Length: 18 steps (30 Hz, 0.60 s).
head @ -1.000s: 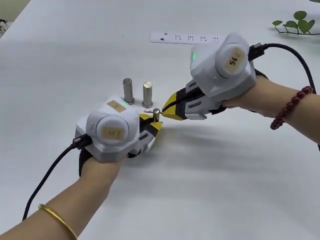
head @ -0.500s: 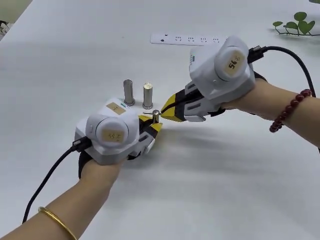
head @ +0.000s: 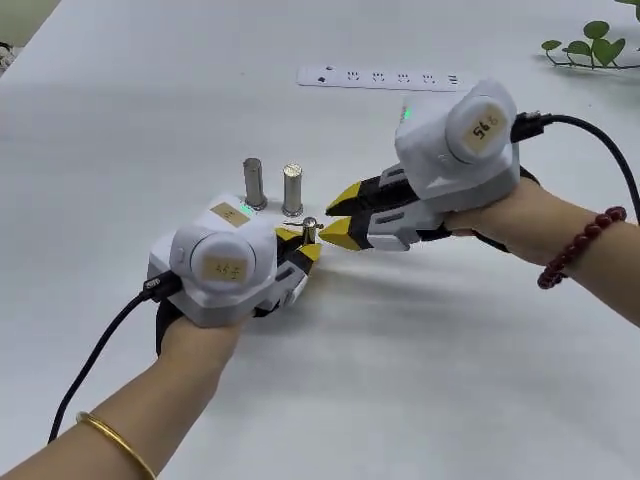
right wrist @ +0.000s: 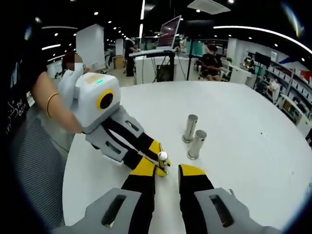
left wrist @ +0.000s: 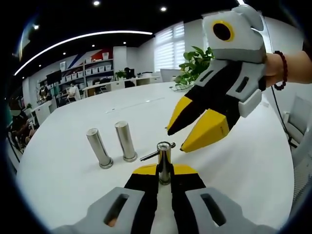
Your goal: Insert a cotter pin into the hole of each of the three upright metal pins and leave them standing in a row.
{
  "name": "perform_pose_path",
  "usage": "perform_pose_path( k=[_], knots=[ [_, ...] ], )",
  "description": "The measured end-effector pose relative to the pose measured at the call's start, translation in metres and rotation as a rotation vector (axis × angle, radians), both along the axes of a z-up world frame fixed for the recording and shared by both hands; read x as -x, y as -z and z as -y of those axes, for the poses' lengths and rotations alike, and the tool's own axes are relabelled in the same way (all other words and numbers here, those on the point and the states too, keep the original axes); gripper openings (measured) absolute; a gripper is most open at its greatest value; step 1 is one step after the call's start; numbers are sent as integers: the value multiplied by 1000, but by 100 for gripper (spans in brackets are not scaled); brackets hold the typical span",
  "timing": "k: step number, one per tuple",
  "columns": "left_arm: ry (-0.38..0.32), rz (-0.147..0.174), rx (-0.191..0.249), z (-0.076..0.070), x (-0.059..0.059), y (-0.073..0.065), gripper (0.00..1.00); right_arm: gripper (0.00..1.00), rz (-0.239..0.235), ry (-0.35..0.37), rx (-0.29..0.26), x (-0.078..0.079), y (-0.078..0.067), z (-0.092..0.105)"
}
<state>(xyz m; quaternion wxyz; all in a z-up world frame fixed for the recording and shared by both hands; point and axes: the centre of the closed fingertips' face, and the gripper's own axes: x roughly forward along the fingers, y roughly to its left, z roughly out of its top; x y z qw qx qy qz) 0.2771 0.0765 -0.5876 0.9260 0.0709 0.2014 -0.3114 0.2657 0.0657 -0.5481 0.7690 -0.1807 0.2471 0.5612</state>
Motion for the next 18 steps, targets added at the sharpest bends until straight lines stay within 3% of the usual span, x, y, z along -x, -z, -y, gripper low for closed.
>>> perform_pose_path(
  k=[2,5,10,18],
  knots=[
    [-3,-1,0,-1,-1,0,5,16,-18,48,-43,1,-2,5],
    [-1,-5,-2,-3,-1,0,5,17,8,85,-59,3,-4,15],
    [-18,-8,-2,-9,-4,-1,5,17,9,150,-92,-1,-7,31],
    [-34,-7,5,-16,-13,-4,5,19,-12,197,-107,7,-7,41]
  ],
)
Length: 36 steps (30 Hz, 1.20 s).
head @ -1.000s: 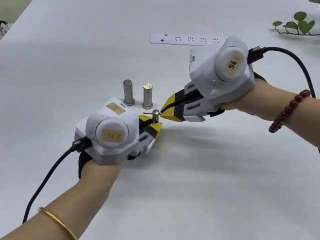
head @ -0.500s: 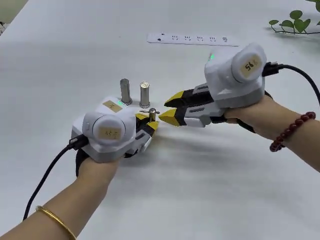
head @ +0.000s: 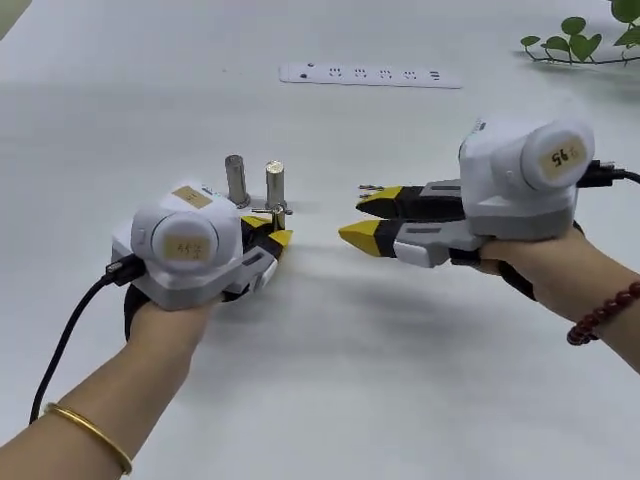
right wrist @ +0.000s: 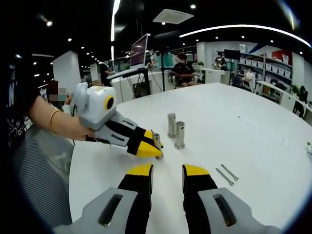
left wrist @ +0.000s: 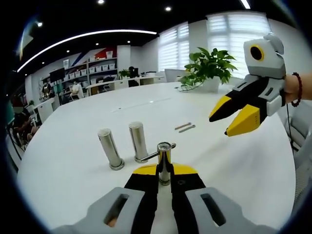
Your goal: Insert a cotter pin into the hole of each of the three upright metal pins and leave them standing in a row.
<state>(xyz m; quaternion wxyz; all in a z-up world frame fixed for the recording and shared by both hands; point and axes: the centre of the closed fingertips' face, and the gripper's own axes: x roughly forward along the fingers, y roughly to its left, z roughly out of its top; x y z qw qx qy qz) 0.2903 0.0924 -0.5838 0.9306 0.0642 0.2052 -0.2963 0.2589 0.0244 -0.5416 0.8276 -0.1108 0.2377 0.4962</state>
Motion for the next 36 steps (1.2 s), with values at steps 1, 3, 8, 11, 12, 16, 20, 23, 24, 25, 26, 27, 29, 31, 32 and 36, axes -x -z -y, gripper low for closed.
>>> perform_pose_path(
  k=[1,3,8,11,12,16,20,23,24,25,26,27,29,31,32,36],
  knots=[
    [-3,0,-5,-1,-1,0,5,19,-2,6,-2,0,0,1],
    [-8,-1,-5,-5,-3,0,5,19,-10,26,-12,-2,2,7],
    [-11,3,-6,-9,-7,-2,5,18,-18,64,-34,0,2,8],
    [-17,6,-9,-11,-10,-2,5,18,-30,81,-49,5,4,7],
    [-17,5,-8,-11,-11,-2,5,18,-37,89,-54,5,6,8],
    [-15,1,-13,-12,-11,0,5,18,-51,109,-68,7,8,9],
    [-11,-3,-10,-11,-10,2,5,17,-54,118,-65,8,8,12],
    [-6,-1,-9,-10,-10,2,5,17,-58,125,-63,8,8,14],
    [-7,0,-9,-10,-10,2,5,17,-58,127,-62,8,8,14],
    [-8,1,-11,-10,-10,2,6,17,-58,128,-61,8,8,15],
    [-10,1,-9,-10,-11,2,6,17,-58,130,-61,8,8,16],
    [-14,-1,-5,-10,-11,2,6,17,-59,132,-60,8,8,16],
    [-21,-5,3,-10,-11,2,6,18,-60,137,-60,8,8,17],
    [-24,-7,6,-11,-11,2,6,18,-61,141,-63,8,8,17],
    [-25,-7,6,-11,-11,2,6,18,-62,142,-64,8,8,18],
    [-35,-17,21,-11,-11,3,6,18,-67,147,-65,9,8,18]
  ],
)
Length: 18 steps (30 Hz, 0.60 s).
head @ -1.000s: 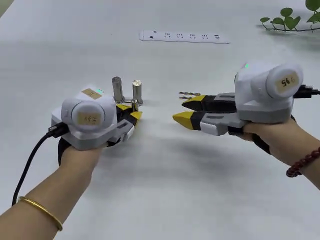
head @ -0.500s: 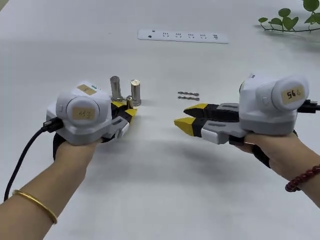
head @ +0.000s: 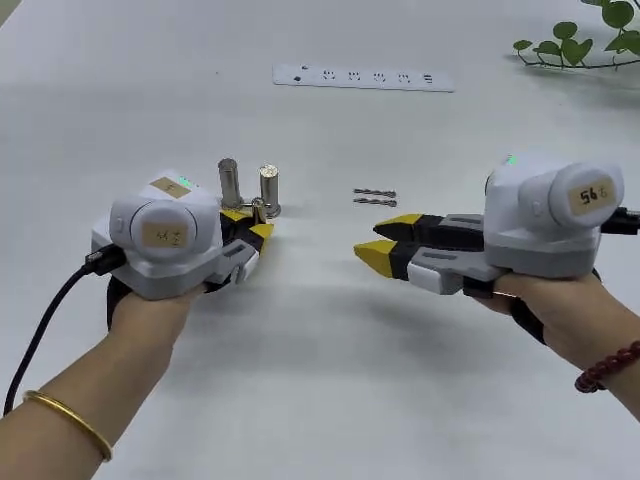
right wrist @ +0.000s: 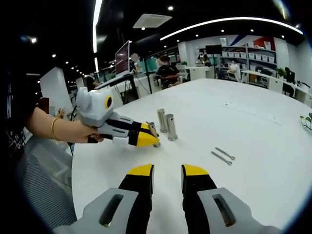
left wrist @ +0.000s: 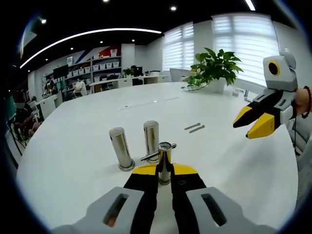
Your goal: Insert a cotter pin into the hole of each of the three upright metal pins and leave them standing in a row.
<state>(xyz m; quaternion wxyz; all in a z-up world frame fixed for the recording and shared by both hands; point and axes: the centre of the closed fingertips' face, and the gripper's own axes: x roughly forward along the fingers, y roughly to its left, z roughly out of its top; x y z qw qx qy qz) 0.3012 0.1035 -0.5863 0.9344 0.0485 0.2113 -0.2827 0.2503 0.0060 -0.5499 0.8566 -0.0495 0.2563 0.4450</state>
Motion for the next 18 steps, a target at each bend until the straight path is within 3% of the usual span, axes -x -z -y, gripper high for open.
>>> perform_pose_path(
  k=[7,10,13,18],
  knots=[
    [-4,-25,0,0,3,4,14,18,0,7,4,-1,-1,3],
    [-9,-48,26,0,5,5,19,18,4,14,1,-4,-3,5],
    [-10,-45,20,-1,7,2,25,18,12,19,3,-9,-5,7],
    [-17,-40,52,-4,10,-7,34,18,20,15,4,-15,-12,4]
  ],
)
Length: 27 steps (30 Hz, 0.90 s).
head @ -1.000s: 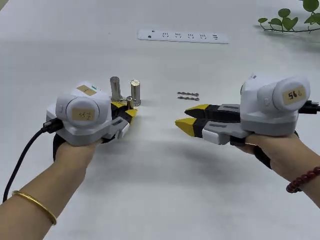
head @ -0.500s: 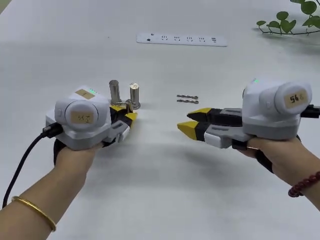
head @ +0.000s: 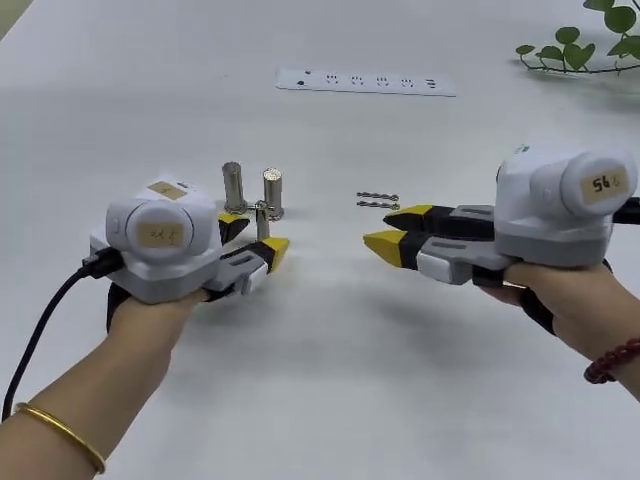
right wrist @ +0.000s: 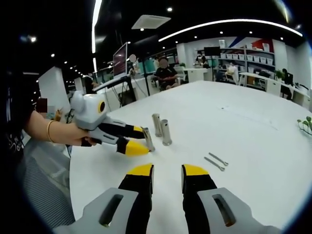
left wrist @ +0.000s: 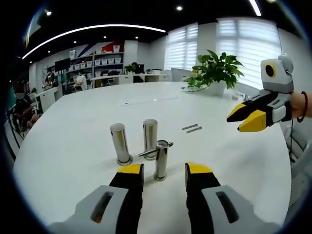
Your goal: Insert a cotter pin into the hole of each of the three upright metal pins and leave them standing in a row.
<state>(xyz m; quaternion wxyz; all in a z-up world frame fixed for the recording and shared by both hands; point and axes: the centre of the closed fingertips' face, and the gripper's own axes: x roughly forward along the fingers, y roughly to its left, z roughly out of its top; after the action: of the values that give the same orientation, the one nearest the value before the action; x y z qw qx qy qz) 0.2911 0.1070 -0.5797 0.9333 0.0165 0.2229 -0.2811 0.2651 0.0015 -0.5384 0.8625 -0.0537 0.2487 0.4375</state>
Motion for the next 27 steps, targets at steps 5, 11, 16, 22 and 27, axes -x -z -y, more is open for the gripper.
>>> perform_pose_path(
  k=[5,11,16,22,27],
  knots=[
    [-3,27,16,-3,2,-12,44,19,11,-16,7,-7,-6,-7],
    [-1,52,29,-6,7,-25,57,22,23,-34,17,-23,-8,-16],
    [6,67,-3,-9,14,-30,65,23,36,-54,24,-36,-10,-29],
    [3,74,21,-9,21,-39,73,24,48,-82,26,-47,-11,-45],
    [2,65,26,-9,27,-45,83,24,37,-91,2,-60,-11,-59]
  ],
)
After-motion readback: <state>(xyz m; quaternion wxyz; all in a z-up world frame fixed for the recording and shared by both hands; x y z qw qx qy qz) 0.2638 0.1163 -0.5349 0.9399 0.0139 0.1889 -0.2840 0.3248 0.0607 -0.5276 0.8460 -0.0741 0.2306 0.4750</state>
